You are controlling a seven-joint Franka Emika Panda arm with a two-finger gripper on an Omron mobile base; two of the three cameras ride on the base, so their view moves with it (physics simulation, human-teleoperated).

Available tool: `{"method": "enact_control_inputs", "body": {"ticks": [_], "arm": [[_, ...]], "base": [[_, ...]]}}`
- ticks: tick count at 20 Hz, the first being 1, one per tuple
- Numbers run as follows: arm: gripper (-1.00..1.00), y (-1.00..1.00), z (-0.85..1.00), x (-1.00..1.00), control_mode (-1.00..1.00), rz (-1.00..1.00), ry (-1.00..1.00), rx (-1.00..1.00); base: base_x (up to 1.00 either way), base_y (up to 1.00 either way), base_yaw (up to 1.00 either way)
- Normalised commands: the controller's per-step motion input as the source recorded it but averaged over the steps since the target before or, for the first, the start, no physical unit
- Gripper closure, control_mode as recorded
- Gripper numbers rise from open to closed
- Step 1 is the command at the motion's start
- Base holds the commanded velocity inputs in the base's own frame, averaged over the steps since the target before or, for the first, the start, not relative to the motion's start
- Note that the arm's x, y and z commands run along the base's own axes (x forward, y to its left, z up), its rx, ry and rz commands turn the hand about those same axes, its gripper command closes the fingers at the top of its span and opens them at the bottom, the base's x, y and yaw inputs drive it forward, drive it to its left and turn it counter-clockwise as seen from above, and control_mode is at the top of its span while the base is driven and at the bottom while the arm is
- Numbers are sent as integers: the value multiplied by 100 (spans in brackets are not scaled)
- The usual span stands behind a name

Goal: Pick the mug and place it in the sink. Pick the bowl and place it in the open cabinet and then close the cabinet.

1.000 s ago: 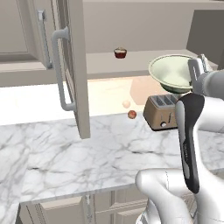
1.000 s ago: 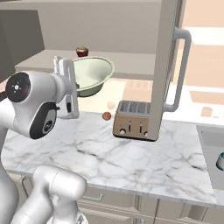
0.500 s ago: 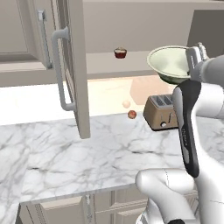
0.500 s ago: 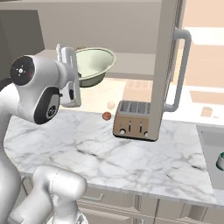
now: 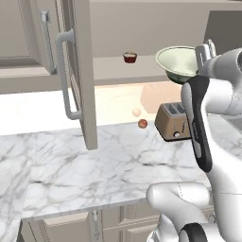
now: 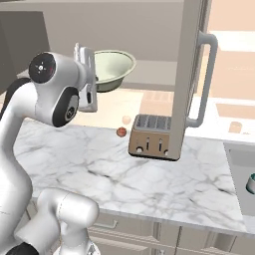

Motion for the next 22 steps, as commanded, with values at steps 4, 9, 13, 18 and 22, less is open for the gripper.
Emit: {"method": "enact_control_inputs", "body": {"ticks": [4,9,13,18,22], "arm": [[100,0,3,35,-100,0,0,0],[100,0,6,28,-100,0,-1,0],[100,0,5,29,-100,0,-2,0],[100,0,1,37,-100,0,0,0],[100,0,0,49,-100,0,0,0]], "base": [[0,0,0],[0,0,0],[0,0,0],[0,0,0],[0,0,0]]}}
